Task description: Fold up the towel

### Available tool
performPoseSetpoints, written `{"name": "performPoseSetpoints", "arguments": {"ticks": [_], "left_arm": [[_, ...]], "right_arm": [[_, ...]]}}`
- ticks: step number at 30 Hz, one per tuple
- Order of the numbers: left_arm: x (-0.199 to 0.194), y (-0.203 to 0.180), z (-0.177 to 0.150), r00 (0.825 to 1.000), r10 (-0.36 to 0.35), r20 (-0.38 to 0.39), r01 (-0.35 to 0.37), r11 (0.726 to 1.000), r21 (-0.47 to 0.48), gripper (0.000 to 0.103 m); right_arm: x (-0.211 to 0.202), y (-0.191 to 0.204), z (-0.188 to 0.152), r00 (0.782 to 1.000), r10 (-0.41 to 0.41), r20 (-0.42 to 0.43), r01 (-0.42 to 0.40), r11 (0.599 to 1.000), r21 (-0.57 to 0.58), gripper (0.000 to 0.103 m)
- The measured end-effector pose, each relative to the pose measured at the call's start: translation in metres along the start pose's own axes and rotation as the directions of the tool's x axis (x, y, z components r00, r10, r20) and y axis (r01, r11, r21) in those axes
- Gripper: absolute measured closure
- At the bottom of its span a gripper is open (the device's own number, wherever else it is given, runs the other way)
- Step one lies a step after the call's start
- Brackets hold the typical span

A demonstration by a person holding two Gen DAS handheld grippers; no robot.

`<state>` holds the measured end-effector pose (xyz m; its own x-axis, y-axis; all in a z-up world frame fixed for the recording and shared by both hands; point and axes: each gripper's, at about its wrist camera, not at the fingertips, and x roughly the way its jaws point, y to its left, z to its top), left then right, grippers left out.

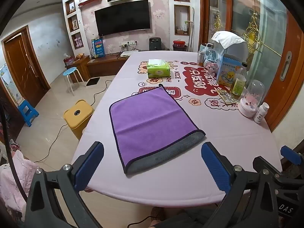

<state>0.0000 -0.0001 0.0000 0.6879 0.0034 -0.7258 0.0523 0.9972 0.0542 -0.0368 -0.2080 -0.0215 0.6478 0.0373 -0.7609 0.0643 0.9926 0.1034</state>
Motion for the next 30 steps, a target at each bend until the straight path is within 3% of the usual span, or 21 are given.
{"name": "performPoseSetpoints", "arguments": {"ticks": [30], "left_arm": [[-0.0037,-0.0005,0.0019,1.0,-0.016,0.01,0.016,1.0,-0.006,0.001]], "right_arm": [[0.0011,0.0034,-0.0001,1.0,-0.009,0.003,0.009,1.0,-0.002,0.004]]}}
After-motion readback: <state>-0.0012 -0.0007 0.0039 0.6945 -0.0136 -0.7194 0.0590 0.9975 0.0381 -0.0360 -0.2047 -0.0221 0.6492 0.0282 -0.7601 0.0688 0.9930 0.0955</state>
